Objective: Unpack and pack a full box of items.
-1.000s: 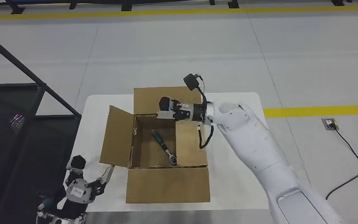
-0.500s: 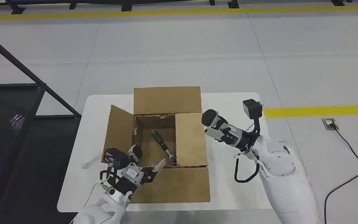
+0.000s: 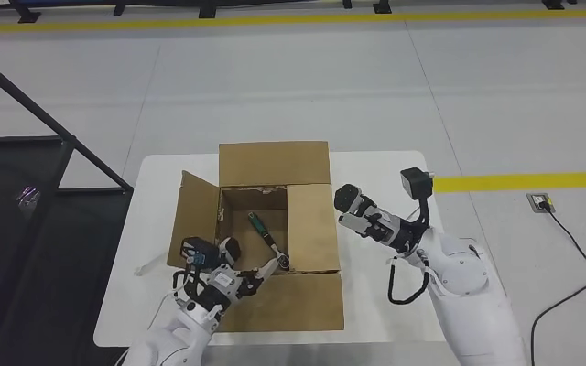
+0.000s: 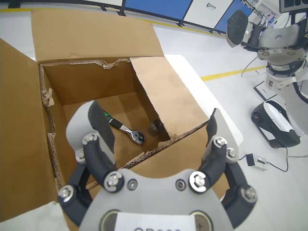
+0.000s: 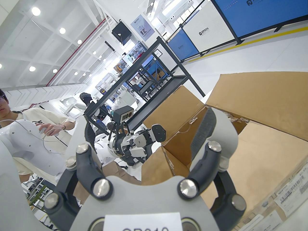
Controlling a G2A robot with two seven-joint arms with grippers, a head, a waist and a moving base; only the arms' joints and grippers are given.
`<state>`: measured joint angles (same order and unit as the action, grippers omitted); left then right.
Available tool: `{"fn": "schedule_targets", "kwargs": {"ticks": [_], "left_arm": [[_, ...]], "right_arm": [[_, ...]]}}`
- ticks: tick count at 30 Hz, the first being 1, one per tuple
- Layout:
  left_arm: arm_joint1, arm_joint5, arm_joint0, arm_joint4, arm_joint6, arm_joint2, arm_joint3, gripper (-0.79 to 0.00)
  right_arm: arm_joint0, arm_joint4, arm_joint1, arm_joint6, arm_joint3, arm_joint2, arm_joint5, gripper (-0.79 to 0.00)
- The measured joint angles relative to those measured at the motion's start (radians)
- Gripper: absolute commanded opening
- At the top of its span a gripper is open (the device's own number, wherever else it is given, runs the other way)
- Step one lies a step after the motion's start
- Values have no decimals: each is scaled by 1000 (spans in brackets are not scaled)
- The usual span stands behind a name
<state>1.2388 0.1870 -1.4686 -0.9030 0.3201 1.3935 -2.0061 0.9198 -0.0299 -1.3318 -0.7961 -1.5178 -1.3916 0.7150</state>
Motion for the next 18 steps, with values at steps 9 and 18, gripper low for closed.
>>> {"fn": "schedule_targets", "kwargs": {"ticks": [9,18], "left_arm": [[6,-63,227,207,258,-48,144,0],[-9,24,355,366,459,20,339,0]], "right_arm": [[5,2,11,24,-33,14,-19,0],[72,5,27,68,-62,-21,-3,0]]}}
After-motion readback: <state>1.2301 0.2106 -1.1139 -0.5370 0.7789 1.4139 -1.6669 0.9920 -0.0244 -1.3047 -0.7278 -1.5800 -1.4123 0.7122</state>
